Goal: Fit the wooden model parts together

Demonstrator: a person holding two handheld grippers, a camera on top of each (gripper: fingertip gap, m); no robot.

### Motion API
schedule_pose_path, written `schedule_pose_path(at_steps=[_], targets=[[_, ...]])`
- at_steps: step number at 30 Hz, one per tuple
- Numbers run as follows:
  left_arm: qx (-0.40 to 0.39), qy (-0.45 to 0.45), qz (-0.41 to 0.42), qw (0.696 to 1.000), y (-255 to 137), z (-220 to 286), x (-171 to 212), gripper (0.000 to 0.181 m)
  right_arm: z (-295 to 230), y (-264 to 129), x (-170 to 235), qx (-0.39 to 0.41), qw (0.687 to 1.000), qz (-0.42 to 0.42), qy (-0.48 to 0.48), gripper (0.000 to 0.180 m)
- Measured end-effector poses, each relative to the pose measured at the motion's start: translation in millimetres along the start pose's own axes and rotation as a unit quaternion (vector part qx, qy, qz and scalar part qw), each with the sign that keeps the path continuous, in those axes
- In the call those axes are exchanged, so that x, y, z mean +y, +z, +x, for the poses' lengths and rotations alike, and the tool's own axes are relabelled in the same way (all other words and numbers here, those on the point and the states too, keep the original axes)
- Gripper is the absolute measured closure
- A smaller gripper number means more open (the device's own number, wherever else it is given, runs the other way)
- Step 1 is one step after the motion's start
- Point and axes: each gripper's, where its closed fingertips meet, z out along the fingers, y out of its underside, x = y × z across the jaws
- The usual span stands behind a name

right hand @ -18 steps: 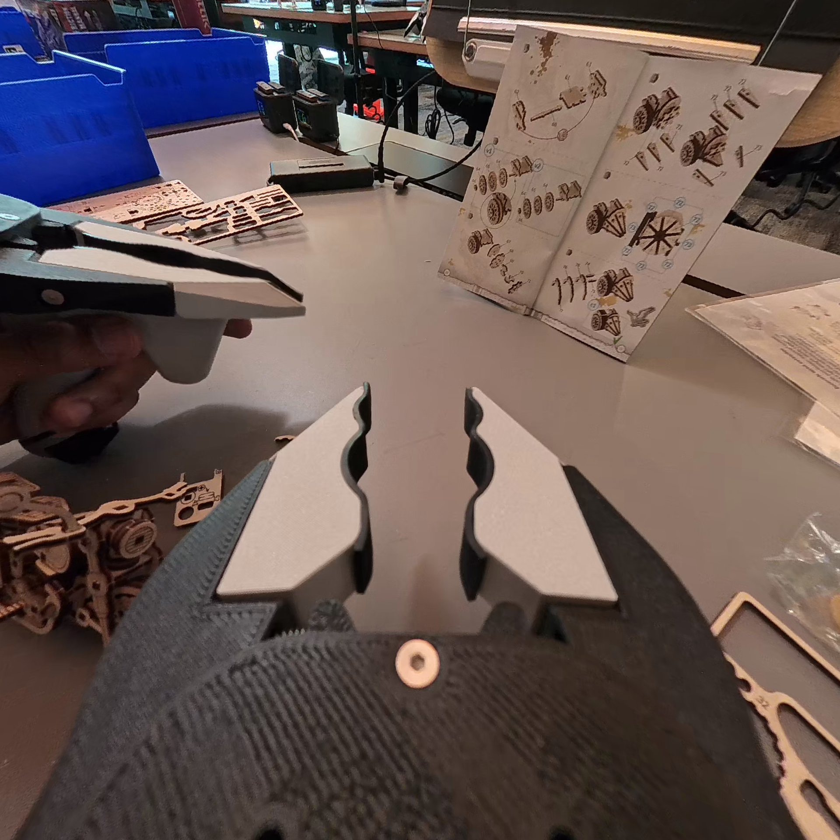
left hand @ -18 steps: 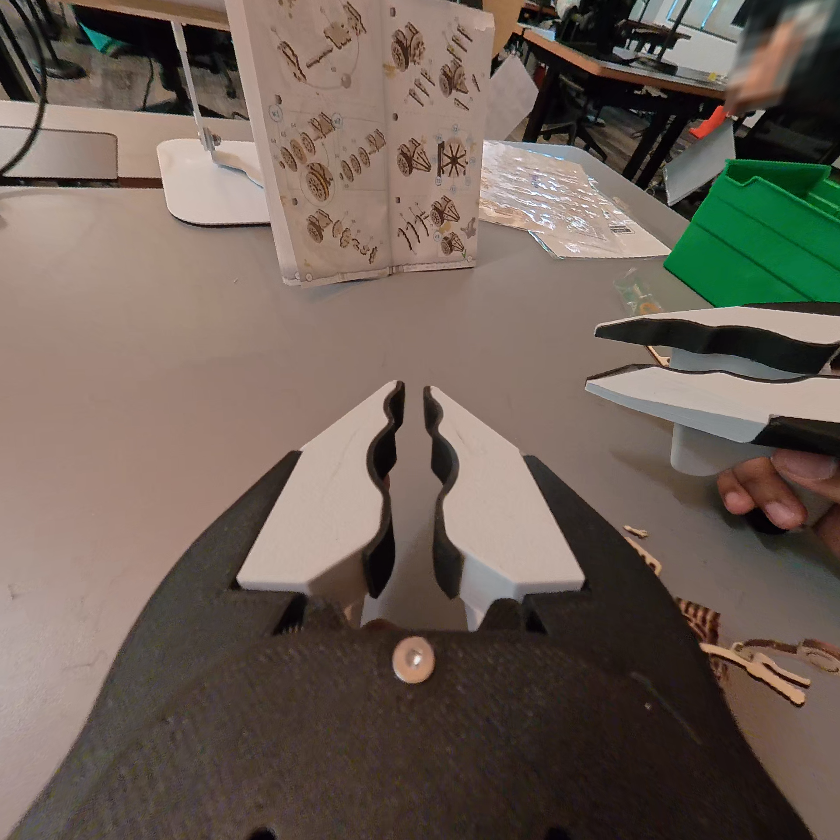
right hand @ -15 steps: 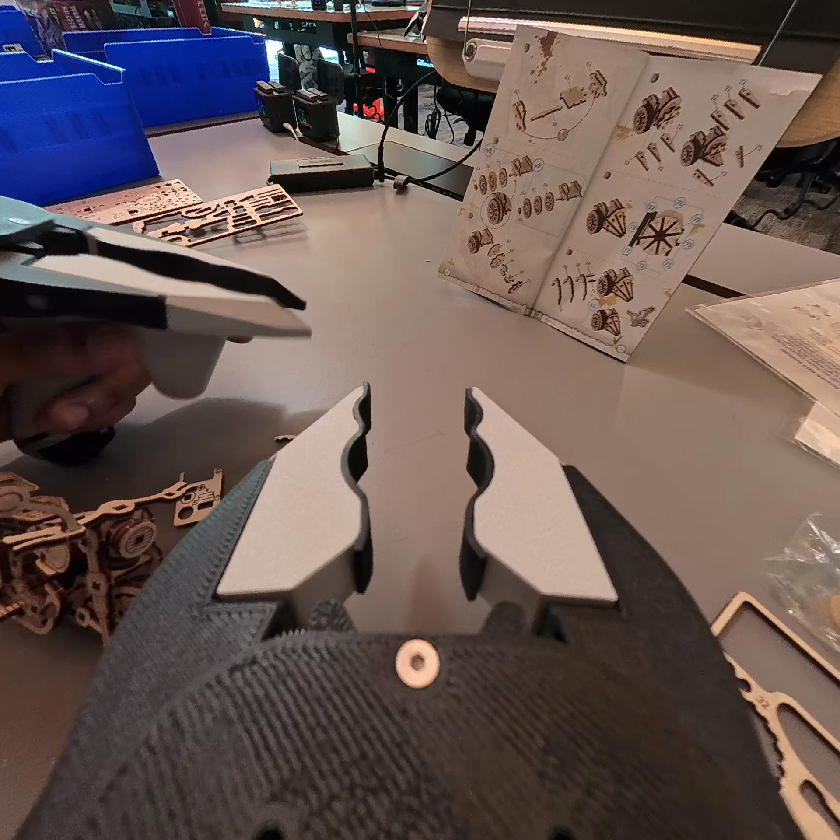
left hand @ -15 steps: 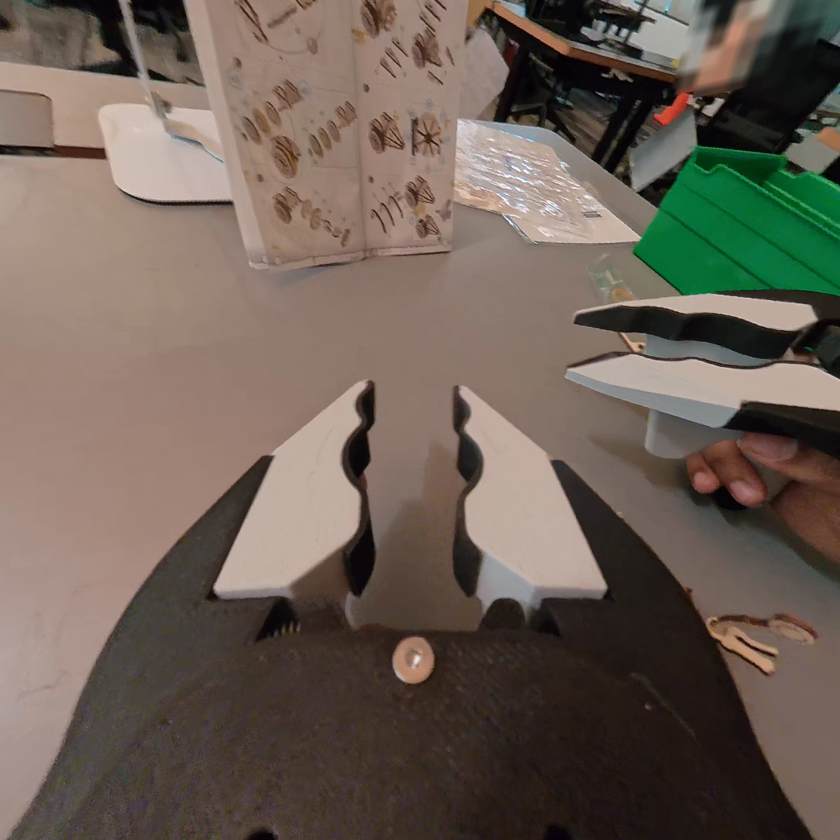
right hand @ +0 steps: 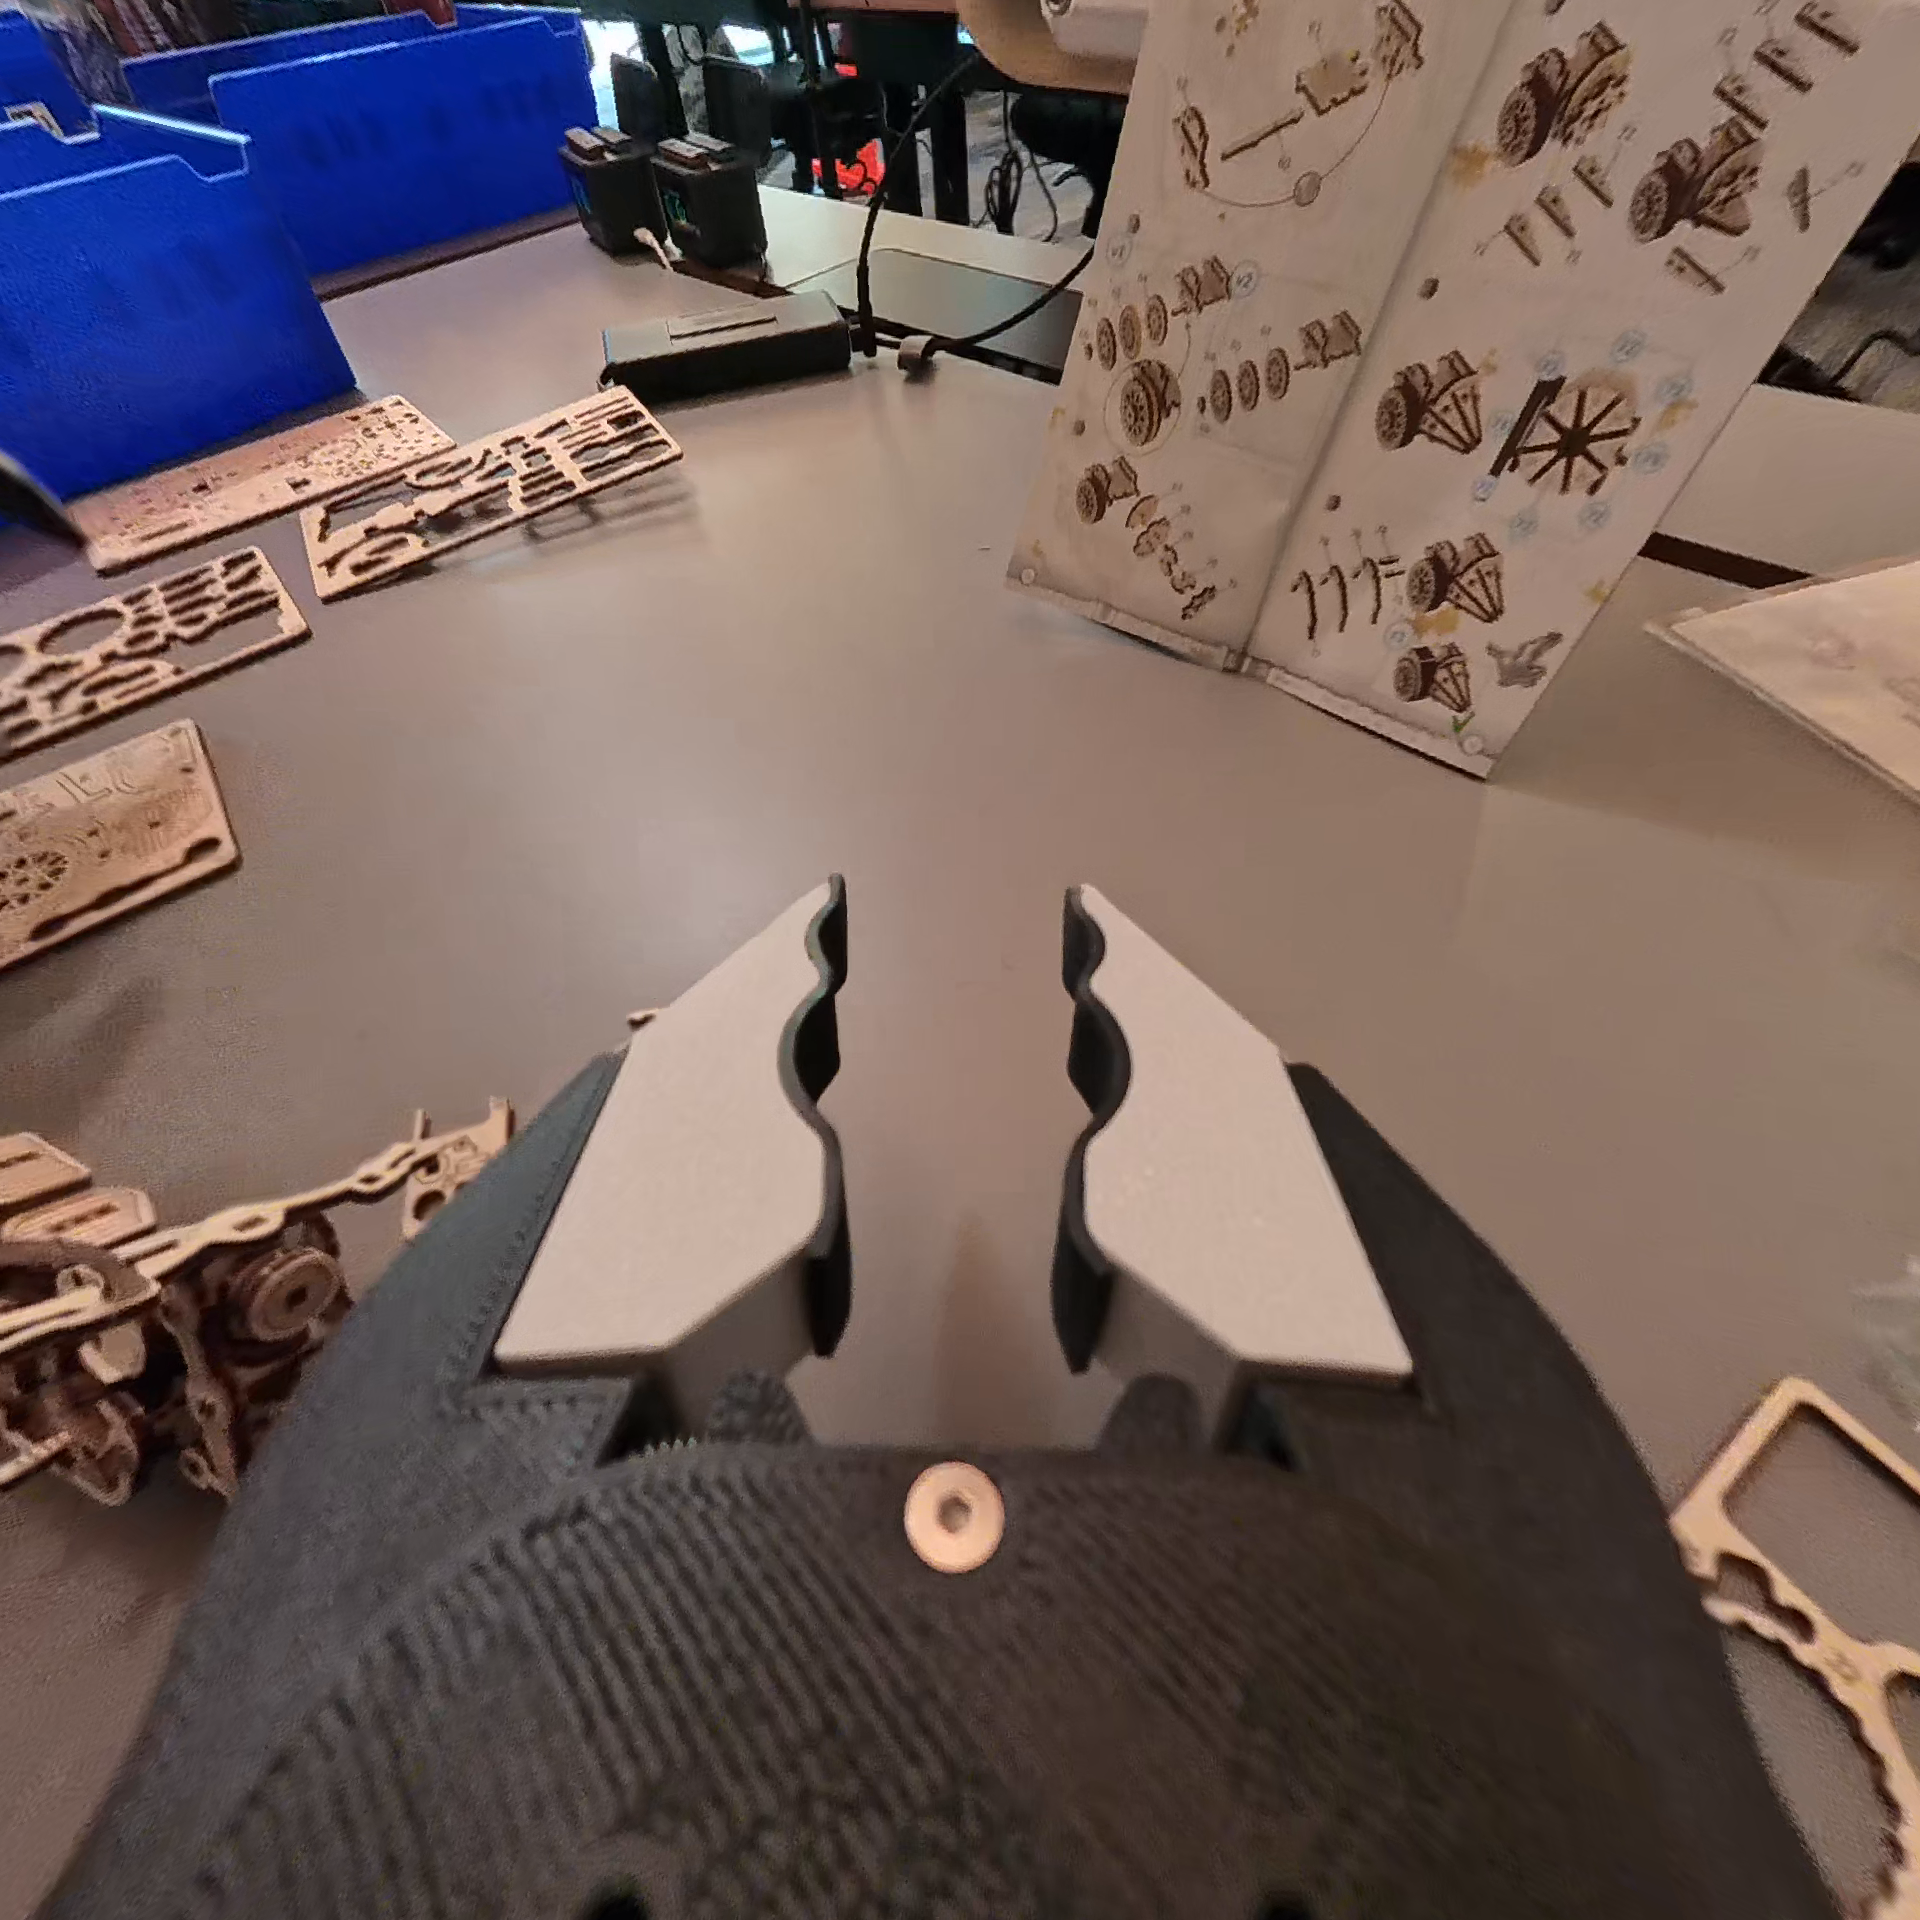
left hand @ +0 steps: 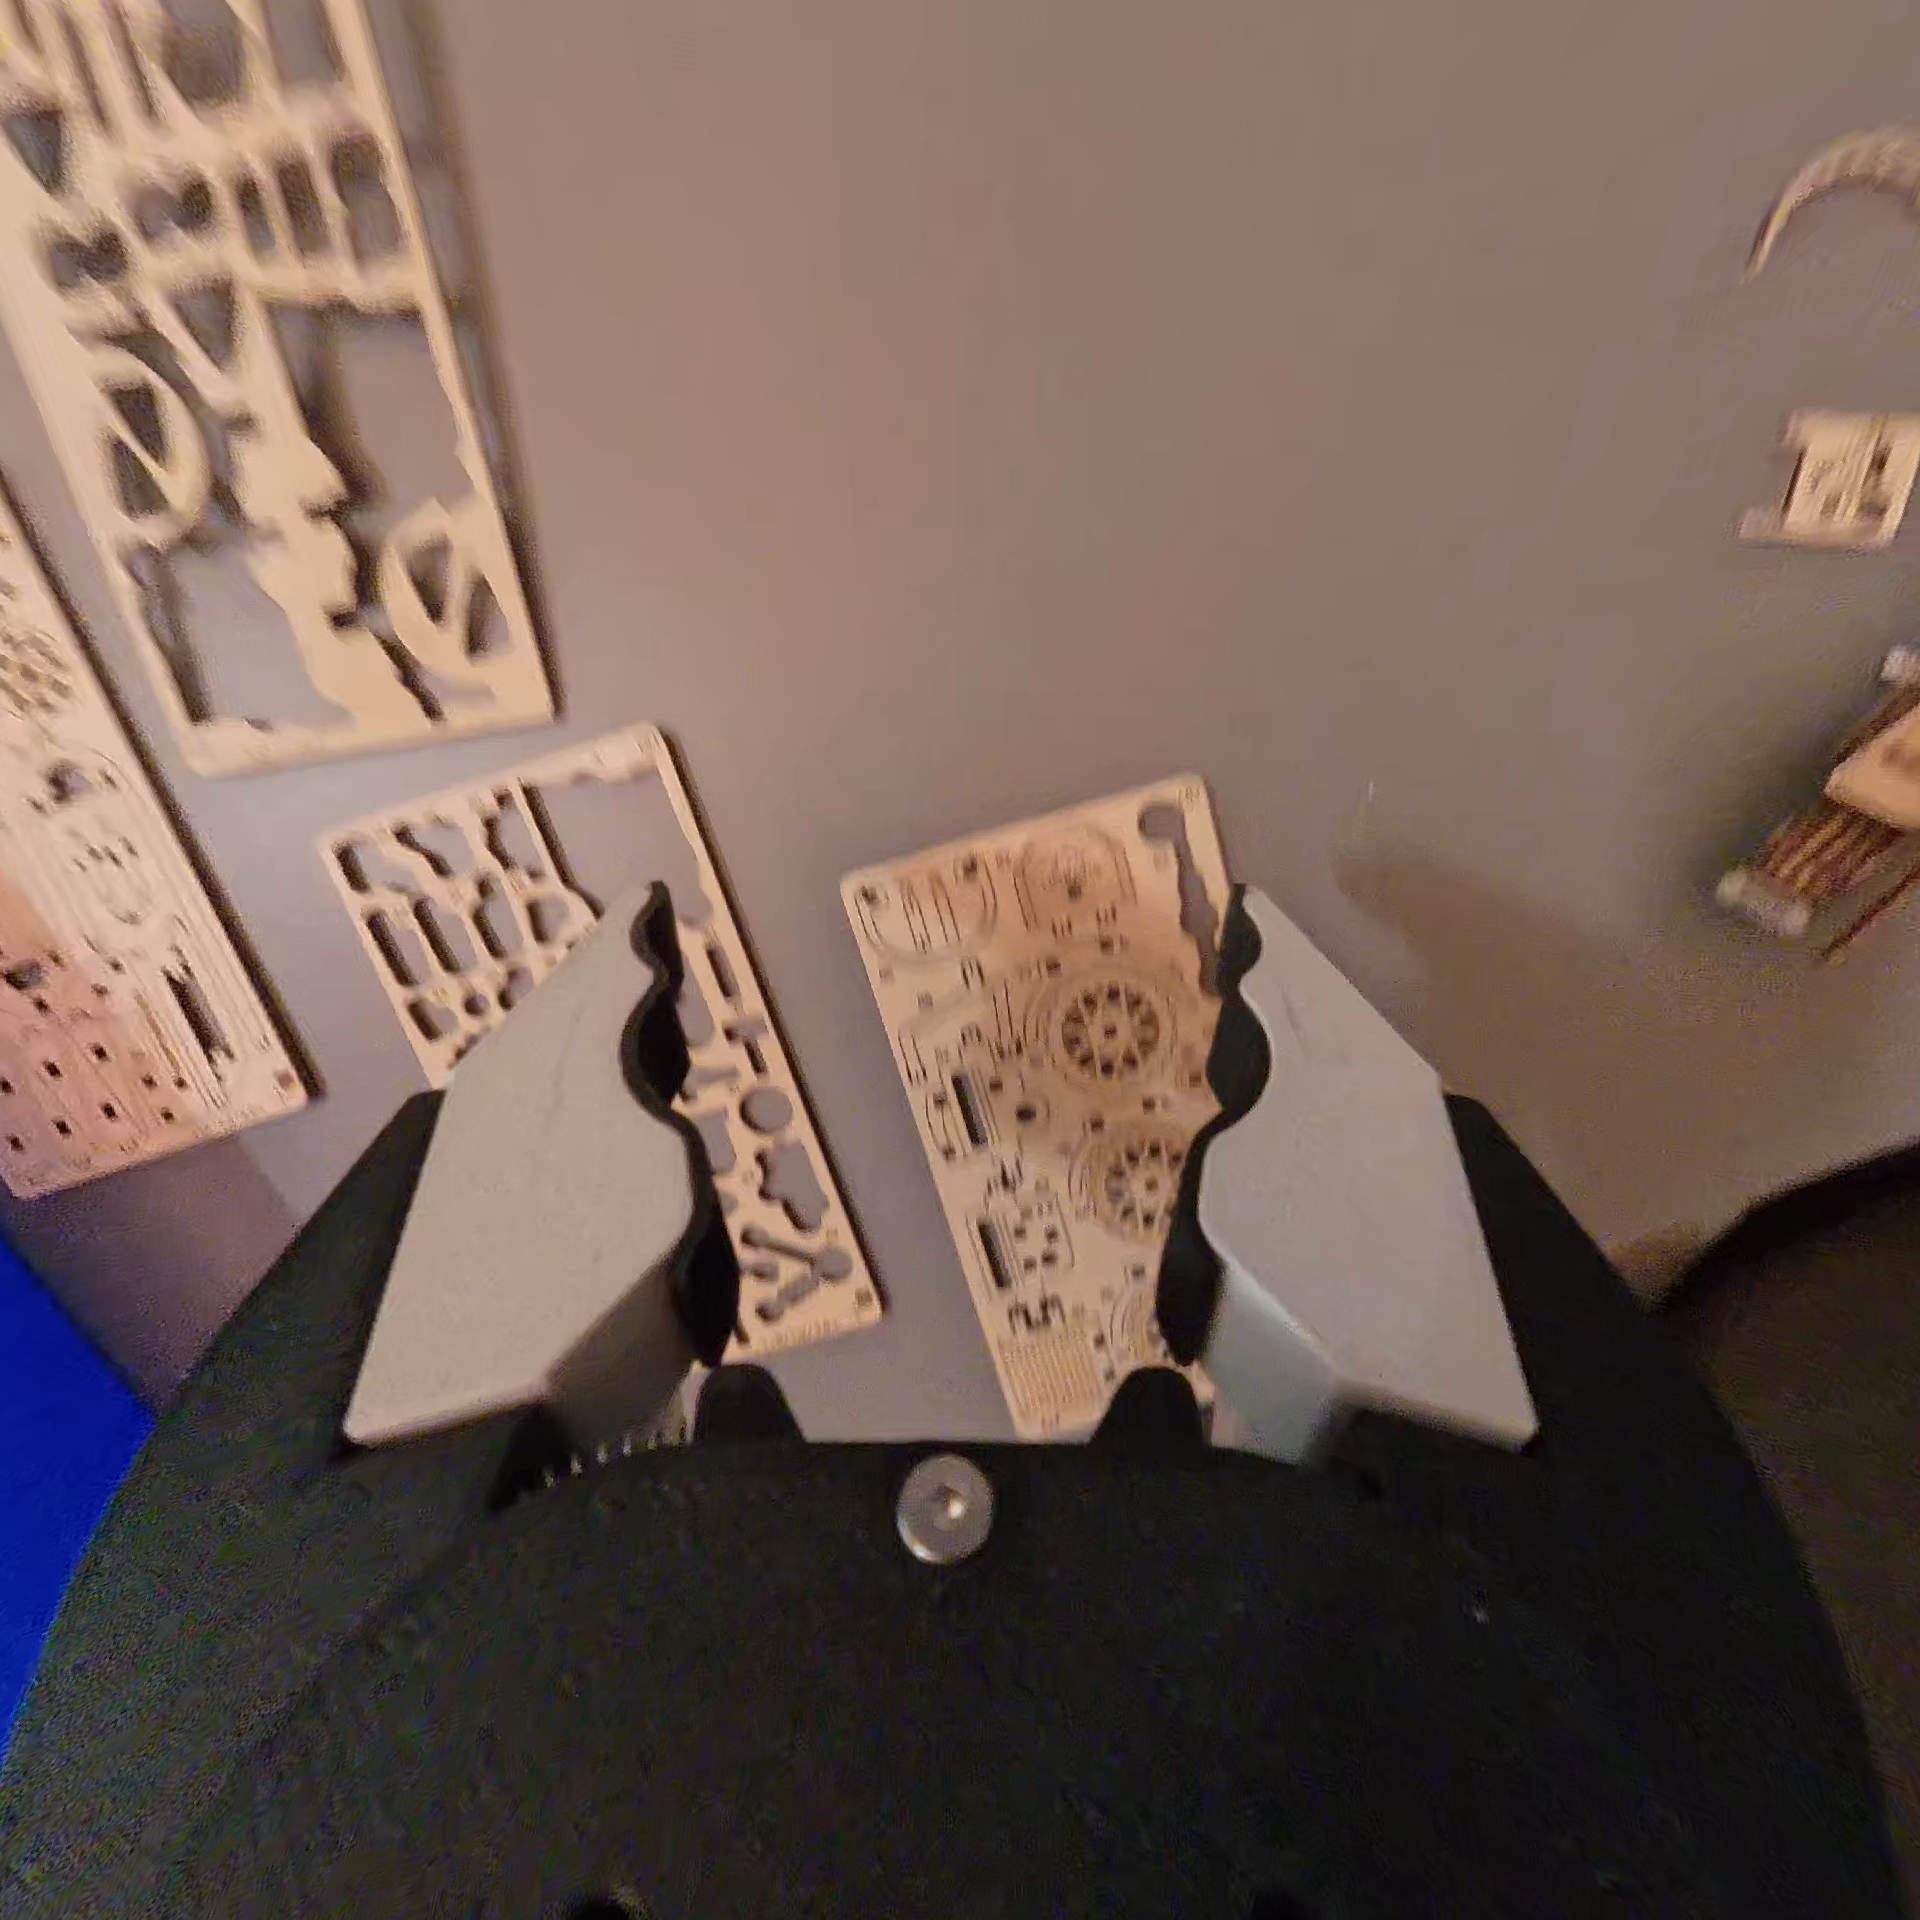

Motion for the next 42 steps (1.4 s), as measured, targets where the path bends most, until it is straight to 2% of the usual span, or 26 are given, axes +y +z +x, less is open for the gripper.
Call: schedule_pose_path(at_steps=[5,6,10,19,22,25,29,31,38,40,42], targets=[[-0.084,0.055,-0.134,0.986,18.3,-15.6,49.8,0.093,2.0,3.5,-2.0,0.013,1.0,0.002,-0.003,0.137],[-0.078,0.056,-0.131,0.987,18.9,-12.1,48.5,0.099,2.5,3.4,-2.6,0.016,1.0,0.004,-0.003,0.136],[-0.08,0.065,-0.124,0.987,20.6,-11.9,44.3,0.101,3.5,3.7,-3.0,0.017,1.0,0.005,0.0,0.136],[-0.054,0.039,-0.049,0.997,34.7,-7.7,11.1,0.116,1.3,2.1,-4.7,0.014,1.0,0.012,-0.006,0.136],[-0.072,0.048,-0.047,0.995,23.9,-10.0,10.1,0.116,0.2,2.5,-4.3,0.014,1.0,0.011,-0.012,0.136],[-0.023,0.039,0.01,0.999,-1.5,8.3,-3.5,0.105,1.8,1.0,-5.8,0.018,1.0,0.016,-0.008,0.137],[-0.047,0.007,0.083,0.995,-28.2,20.1,-10.8,0.086,1.7,-3.9,-10.8,0.022,0.999,0.038,-0.012,0.139],[-0.041,-0.008,0.104,0.994,-31.9,33.2,4.7,0.082,1.0,-3.5,-10.4,0.019,0.999,0.036,-0.012,0.139],[-0.082,-0.107,0.082,0.988,-28.6,47.5,110.3,0.078,1.4,-3.0,-9.9,0.009,0.999,0.033,0.0,0.138],[-0.092,-0.128,0.082,0.984,-24.6,46.6,123.9,0.076,2.2,-1.4,-8.3,0.007,1.0,0.027,0.005,0.138],[-0.082,-0.153,0.097,0.98,-19.3,48.5,119.9,0.076,2.8,0.3,-7.5,0.005,1.0,0.022,0.01,0.138]])
